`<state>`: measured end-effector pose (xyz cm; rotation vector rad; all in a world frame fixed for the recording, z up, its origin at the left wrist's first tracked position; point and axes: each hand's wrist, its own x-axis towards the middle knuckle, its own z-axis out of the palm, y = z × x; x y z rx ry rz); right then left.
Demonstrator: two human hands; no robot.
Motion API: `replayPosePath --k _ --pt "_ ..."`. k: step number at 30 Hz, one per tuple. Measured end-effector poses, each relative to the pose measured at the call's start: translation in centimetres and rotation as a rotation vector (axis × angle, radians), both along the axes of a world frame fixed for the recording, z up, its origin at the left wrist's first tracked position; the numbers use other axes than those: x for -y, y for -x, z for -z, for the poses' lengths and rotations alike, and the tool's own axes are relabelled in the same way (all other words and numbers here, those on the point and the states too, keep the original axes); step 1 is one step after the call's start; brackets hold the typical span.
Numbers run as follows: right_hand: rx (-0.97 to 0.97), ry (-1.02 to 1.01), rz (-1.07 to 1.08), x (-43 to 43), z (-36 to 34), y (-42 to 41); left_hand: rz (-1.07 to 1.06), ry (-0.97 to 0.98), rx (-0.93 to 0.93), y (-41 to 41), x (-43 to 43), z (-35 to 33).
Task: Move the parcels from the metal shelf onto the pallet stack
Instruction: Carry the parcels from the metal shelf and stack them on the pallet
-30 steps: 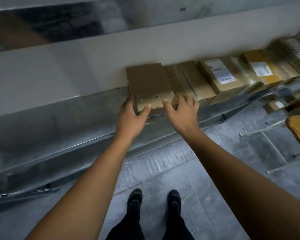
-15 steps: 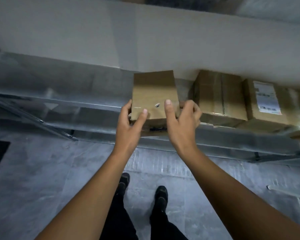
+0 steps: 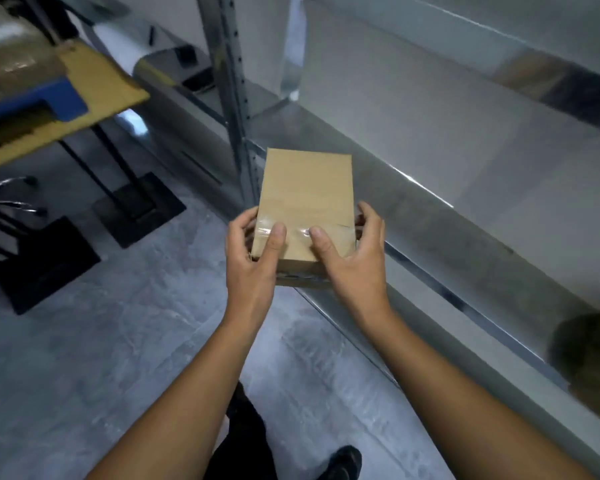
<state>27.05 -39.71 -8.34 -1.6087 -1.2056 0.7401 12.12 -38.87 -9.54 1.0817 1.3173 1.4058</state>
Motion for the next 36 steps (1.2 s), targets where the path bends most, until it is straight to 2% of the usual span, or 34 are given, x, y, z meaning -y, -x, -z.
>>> replayPosePath --k 8,14,22,36 --pt "0.053 -0.013 -0.292 -12.6 -2.6 18.4 -0.231 -0.098 0.039 18.5 -9.0 -1.9" --pt "-0.124 -0.047 -0.507 -19.1 -4.6 28.5 -0.369 -0.138 -0.031 28.7 -13.4 -3.6" --pt "-0.144 -0.038 -0.663 -28.5 -5.6 37.3 -0.508 -0.155 -0.062 36.7 -20.8 -4.1" --pt "-0.204 -0.056 -0.785 -53.6 -5.9 48.9 -0.64 -0.116 -0.123 47.1 -43.2 -6.4"
